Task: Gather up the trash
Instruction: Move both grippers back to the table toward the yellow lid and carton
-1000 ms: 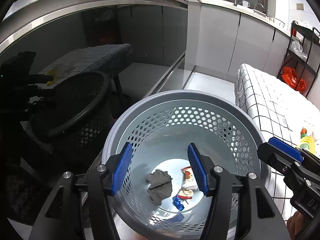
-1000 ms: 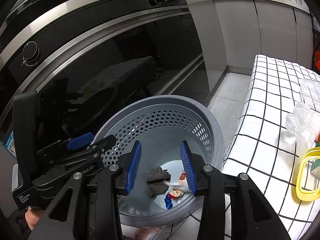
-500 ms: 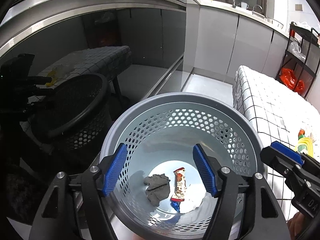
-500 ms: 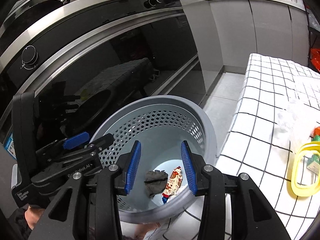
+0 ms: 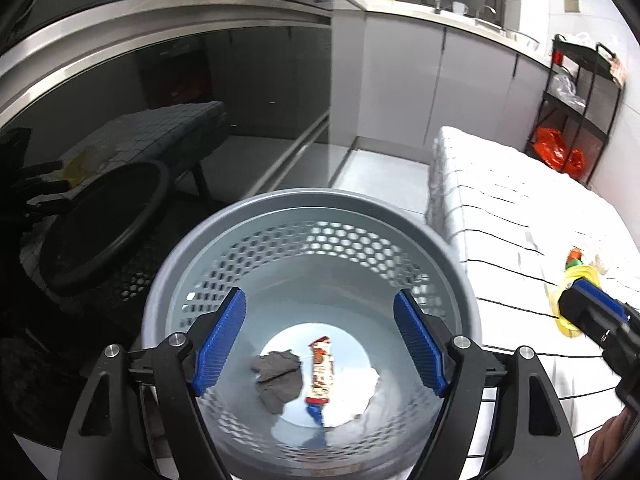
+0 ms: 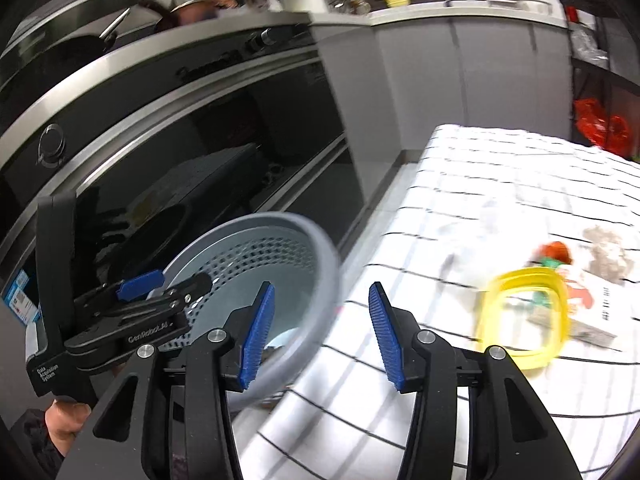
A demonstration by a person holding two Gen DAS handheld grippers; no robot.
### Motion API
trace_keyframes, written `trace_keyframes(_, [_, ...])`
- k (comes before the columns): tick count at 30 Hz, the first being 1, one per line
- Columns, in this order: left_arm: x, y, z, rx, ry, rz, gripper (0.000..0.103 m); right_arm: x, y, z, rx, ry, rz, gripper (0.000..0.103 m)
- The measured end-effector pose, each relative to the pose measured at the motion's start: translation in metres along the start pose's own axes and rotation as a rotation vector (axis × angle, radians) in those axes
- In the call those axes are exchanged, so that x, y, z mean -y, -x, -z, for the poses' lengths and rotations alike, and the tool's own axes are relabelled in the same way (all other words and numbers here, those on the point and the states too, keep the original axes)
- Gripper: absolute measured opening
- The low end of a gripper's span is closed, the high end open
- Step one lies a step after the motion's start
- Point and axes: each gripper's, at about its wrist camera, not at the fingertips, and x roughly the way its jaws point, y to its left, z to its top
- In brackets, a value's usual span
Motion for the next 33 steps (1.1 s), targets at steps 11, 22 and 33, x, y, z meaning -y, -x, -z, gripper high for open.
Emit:
trace_keyframes(11, [0.085, 0.012, 0.013, 0.009, -0.101, 0.125, 0.077, 0.077, 0.054, 0.004, 0.068, -0.073, 0.161, 0.049])
trace_keyframes(22, [0.163, 0.019, 0.035, -0.029, -0.189, 0.189, 0.079, 0.155, 0.091, 0.012, 0.05, -0.153, 0.222, 0.051])
trace_keyframes(33, [0.23, -0.003, 0.035, -0.089, -0.23, 0.218, 0.084, 0.195, 0.09, 0.001, 0.011, -0.138, 0.168, 0.052])
